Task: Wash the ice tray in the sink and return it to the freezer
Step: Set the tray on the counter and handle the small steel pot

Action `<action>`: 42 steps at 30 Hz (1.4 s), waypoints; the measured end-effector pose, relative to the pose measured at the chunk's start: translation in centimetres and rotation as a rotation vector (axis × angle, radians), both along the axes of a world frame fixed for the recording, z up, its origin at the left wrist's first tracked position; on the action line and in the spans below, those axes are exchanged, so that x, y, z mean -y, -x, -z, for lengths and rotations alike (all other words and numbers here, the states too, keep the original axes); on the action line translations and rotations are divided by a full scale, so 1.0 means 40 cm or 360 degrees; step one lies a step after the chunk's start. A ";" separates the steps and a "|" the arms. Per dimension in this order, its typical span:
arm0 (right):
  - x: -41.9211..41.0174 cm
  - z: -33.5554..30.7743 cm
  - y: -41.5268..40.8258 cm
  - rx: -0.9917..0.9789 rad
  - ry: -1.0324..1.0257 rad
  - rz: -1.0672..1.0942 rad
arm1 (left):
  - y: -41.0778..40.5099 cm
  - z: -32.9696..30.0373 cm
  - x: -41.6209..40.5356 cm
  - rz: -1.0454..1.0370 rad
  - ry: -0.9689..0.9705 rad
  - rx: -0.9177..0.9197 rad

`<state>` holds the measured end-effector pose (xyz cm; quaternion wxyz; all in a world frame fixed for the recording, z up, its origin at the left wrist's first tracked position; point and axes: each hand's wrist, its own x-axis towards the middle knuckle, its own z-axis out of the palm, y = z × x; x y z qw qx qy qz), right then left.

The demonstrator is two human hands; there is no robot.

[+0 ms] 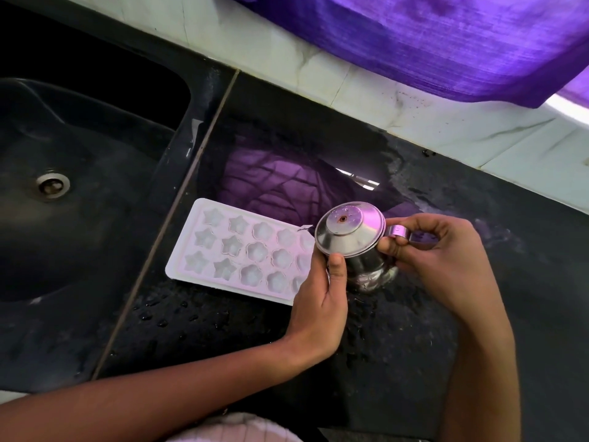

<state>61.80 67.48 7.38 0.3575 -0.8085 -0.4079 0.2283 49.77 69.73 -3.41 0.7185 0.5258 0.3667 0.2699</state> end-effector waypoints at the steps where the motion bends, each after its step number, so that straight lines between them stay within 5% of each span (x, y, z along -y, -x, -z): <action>1: -0.001 -0.001 0.000 0.0013 0.0012 0.0006 | 0.000 0.001 -0.001 0.0001 -0.0002 -0.0006; 26: 0.016 -0.026 0.027 -0.0126 -0.0109 0.0077 | 0.002 -0.021 0.010 -0.0102 -0.0178 0.0097; 42: 0.025 -0.028 0.023 0.0131 0.0108 -0.0067 | 0.013 -0.001 0.067 -0.0083 -0.0131 -0.0030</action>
